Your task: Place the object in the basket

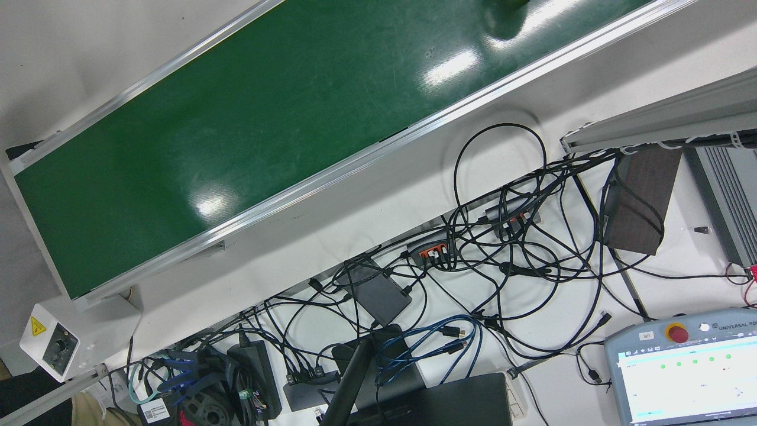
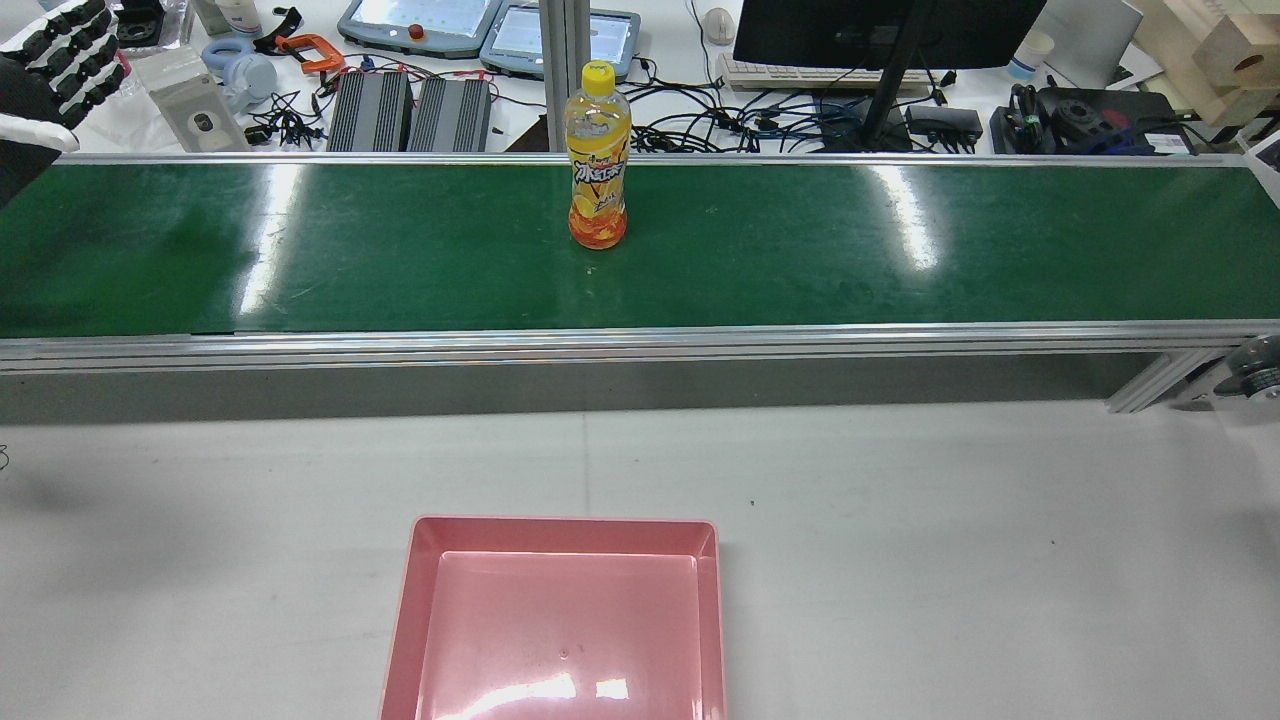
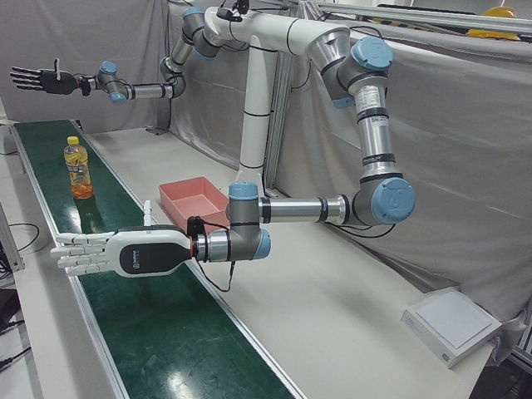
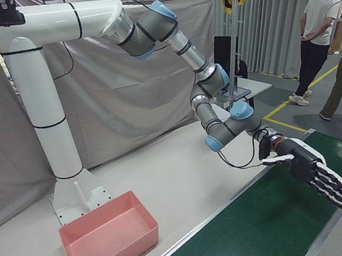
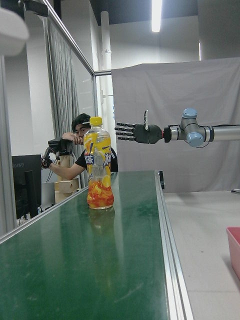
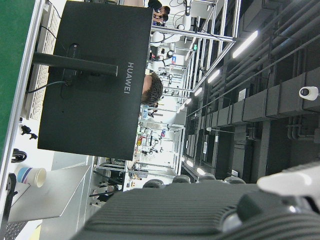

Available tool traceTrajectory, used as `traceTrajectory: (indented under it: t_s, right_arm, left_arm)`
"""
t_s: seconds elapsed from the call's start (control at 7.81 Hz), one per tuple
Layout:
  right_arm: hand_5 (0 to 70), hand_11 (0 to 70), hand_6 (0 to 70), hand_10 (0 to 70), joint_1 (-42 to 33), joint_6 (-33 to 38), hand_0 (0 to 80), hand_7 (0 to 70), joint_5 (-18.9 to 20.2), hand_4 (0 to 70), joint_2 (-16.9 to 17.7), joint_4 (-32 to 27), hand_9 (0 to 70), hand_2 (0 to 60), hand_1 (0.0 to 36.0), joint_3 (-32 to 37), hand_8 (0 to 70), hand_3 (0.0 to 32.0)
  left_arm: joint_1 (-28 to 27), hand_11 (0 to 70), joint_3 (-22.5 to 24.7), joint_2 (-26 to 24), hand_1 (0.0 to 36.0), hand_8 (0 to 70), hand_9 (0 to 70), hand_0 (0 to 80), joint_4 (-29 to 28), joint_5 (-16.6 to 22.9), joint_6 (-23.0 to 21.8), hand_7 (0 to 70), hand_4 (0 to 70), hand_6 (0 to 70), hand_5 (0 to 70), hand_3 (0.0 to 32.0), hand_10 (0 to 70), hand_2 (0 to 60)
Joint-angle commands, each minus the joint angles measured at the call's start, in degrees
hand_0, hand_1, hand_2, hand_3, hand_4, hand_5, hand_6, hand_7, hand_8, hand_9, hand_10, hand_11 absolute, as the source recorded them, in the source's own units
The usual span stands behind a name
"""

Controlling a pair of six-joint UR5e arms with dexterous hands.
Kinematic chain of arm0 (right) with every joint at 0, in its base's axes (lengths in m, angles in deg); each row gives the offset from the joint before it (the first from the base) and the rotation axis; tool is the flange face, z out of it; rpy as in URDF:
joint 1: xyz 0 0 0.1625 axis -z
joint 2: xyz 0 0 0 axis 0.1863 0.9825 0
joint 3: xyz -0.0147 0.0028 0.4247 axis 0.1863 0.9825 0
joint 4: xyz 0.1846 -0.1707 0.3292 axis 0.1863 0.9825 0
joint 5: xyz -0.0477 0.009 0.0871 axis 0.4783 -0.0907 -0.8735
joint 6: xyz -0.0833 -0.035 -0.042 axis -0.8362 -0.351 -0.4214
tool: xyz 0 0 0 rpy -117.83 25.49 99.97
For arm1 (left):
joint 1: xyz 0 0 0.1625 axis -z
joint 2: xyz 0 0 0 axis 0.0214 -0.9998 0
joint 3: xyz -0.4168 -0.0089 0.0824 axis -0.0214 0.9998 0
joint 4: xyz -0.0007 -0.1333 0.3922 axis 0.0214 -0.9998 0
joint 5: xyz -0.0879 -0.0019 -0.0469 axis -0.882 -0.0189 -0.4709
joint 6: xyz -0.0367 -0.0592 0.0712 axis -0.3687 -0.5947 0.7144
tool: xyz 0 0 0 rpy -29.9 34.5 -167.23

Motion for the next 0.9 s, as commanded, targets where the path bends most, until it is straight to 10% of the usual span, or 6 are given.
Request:
traceTrajectory:
  t_s: [0.0,0.77]
  right_arm:
    - [0.0,0.0,0.0,0.0,0.05,0.00,0.0,0.0,0.00,0.0,0.00,-0.01,0.0,0.0,0.0,0.00,0.0,0.0]
    - [0.0,0.0,0.0,0.0,-0.04,0.00,0.0,0.0,0.00,0.0,0.00,0.08,0.0,0.0,0.0,0.00,0.0,0.0]
  left_arm:
    - [-0.78,2.9,-0.33,0.00,11.0,0.0,0.0,62.3,0.80,-0.93,1.02,0.0,0.0,0.0,11.7,0.0,0.4,0.0]
    - [-0.78,2.9,0.01,0.00,10.9,0.0,0.0,62.2,0.98,-1.29,0.95,0.0,0.3,0.0,12.1,0.0,0.4,0.0]
